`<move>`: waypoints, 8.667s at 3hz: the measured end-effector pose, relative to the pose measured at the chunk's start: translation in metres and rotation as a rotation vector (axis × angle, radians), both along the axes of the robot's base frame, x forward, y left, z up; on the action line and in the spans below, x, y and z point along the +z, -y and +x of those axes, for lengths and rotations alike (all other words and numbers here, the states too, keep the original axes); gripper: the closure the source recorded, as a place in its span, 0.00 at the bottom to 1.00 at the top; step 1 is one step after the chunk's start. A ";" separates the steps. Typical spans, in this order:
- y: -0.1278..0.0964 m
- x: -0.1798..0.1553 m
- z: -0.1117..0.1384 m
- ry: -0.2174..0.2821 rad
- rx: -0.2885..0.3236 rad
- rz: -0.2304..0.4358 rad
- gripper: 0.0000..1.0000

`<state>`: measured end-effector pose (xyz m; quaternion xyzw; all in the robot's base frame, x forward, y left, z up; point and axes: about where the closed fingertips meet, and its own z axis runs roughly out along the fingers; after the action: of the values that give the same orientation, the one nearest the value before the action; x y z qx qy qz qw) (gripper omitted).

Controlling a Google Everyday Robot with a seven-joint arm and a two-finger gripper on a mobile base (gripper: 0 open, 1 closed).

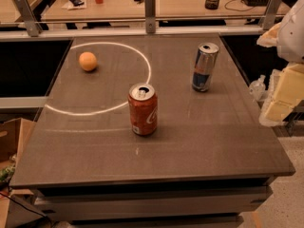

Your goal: Knock coke can over

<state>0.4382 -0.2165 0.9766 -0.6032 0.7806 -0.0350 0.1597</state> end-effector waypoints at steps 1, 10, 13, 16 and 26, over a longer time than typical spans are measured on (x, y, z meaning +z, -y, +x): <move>-0.001 0.002 0.000 0.011 -0.005 0.012 0.00; -0.117 -0.085 -0.072 0.074 0.144 0.905 0.00; -0.178 -0.117 -0.038 0.078 0.122 1.018 0.00; -0.227 -0.113 0.023 0.120 0.031 1.131 0.00; -0.298 -0.010 -0.003 0.376 1.118 0.771 1.00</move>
Offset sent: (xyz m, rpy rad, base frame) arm -0.0332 0.0438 0.0076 0.4328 -0.0620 -0.0262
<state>0.4356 0.0815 0.9666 -0.7980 0.2696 0.2280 0.4884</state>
